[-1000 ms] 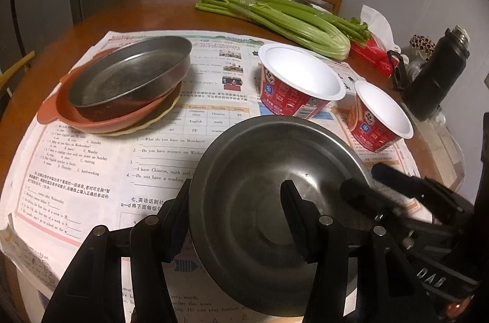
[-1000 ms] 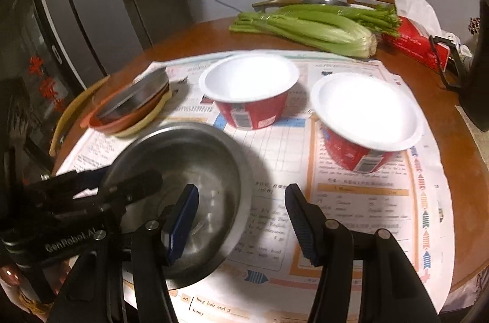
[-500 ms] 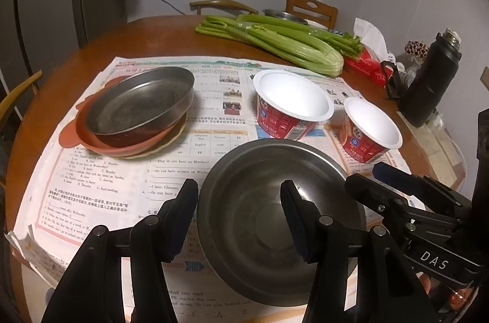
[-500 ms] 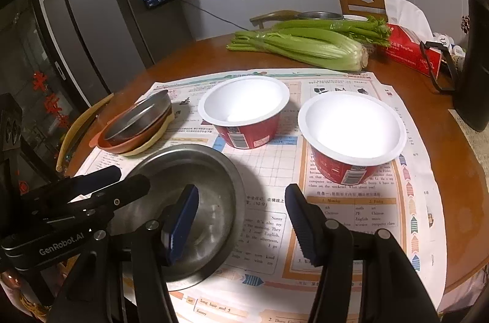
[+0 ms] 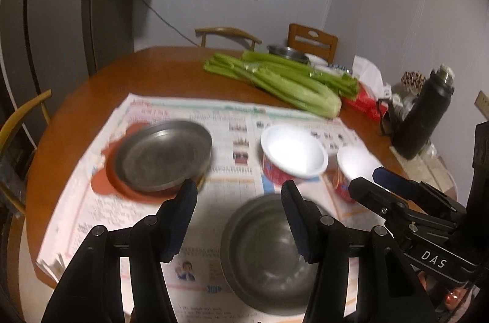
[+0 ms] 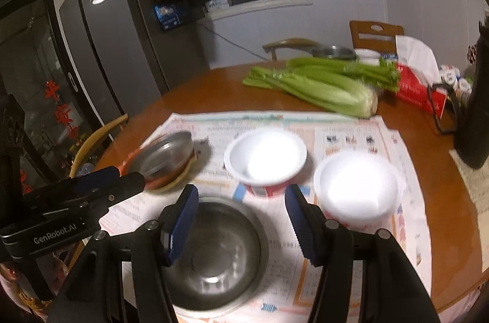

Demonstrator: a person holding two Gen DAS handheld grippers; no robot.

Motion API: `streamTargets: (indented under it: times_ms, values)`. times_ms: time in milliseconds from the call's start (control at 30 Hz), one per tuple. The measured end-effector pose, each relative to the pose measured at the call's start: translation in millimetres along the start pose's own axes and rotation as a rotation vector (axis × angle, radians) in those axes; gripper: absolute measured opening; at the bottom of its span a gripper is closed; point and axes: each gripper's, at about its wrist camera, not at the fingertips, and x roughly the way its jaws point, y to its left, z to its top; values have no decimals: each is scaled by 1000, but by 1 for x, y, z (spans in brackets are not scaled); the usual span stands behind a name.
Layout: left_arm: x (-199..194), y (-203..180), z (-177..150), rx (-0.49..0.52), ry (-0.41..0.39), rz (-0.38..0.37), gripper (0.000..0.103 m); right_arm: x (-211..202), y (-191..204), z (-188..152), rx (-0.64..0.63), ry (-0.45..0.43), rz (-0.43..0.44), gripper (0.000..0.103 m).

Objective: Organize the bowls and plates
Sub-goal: 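Lower the steel bowl onto the newspaper and open the left tool, then move the left tool to a red paper bowl and grip its rim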

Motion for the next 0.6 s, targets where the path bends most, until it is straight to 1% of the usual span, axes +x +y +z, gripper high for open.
streamTargets:
  times_ms: [133,267,333,367,467,600]
  values:
    - [-1,1,22,2,-21,-7,59,-6,1,19,-10,-32,-6,60]
    - [10,-1,41,-10,-11,-33,59,-7,1,33,-13,-50,-21,60]
    - [18,-3,49,-14,6,-70,59,-2,-2,38,-14,-43,-35,60]
    - [24,-5,53,-12,16,-78,59,0,-4,39,-14,-42,-40,60]
    - [39,-13,61,13,27,-83,59,11,-13,41,2,-25,-54,60]
    - [69,-18,64,18,74,-86,59,31,-25,40,15,14,-81,60]
